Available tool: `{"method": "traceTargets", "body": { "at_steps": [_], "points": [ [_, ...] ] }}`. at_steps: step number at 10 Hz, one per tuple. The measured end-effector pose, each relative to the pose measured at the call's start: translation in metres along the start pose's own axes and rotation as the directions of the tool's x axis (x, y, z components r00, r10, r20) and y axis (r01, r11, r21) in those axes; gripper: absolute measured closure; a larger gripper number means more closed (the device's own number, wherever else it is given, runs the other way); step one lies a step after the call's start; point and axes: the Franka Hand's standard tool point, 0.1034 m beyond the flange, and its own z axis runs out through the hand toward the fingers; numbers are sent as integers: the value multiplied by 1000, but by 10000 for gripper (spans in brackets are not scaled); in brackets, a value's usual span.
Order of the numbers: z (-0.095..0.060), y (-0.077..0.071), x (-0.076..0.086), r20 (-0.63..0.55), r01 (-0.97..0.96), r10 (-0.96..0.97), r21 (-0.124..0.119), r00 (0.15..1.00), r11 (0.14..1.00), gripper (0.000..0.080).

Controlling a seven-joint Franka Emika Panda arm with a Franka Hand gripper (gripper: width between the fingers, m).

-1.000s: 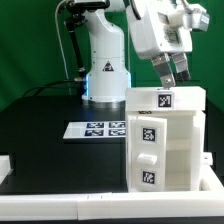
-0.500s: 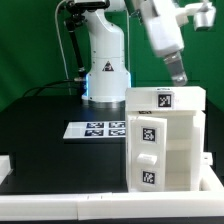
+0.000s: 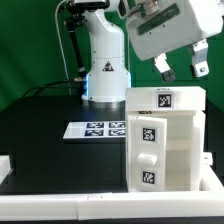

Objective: Assemble cabinet

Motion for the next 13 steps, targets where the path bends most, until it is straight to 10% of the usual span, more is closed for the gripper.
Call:
{"method": "traceTargets", "body": {
  "at_steps": [4, 8, 13],
  "points": [
    [0, 1, 1, -12, 358, -358, -31, 933, 933, 2],
    [0, -4, 2, 20, 877, -882, -118, 471, 466, 2],
    [-1, -4, 5, 67, 988, -991, -114, 115, 107, 2]
  ]
}}
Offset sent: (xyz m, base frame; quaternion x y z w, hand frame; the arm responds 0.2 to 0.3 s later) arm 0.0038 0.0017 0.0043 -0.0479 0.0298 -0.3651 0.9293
